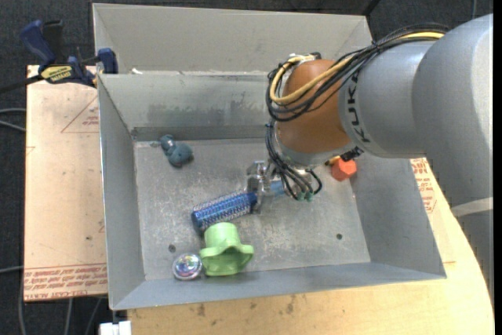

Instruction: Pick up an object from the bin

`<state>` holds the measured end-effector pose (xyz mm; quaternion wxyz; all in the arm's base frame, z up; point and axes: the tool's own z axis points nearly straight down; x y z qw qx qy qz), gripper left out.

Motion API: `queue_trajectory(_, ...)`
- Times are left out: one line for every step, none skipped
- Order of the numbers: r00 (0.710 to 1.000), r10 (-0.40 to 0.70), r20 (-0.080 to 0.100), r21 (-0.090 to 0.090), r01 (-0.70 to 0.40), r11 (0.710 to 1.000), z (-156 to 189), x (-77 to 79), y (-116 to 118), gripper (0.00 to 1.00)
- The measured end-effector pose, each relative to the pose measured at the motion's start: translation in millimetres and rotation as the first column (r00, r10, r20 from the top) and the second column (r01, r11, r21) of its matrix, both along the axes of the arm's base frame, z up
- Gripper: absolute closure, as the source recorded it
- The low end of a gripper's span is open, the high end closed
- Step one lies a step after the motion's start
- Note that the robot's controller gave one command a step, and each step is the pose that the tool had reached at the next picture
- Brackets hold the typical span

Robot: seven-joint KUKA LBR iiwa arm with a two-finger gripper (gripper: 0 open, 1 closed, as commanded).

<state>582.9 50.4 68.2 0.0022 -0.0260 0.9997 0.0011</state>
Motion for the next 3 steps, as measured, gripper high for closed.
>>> queue_trajectory(1.000, -0.001, 0.004, 0.000, 0.001, 1.000, 83, 2.0, 0, 1.00)
queue_trajectory(1.000, -0.002, -0.003, 0.000, 0.002, 1.000, 87, 2.2, 0, 1.00)
queue_trajectory(1.000, -0.002, -0.001, -0.001, 0.002, 1.000, 107, 2.9, 1, 1.00)
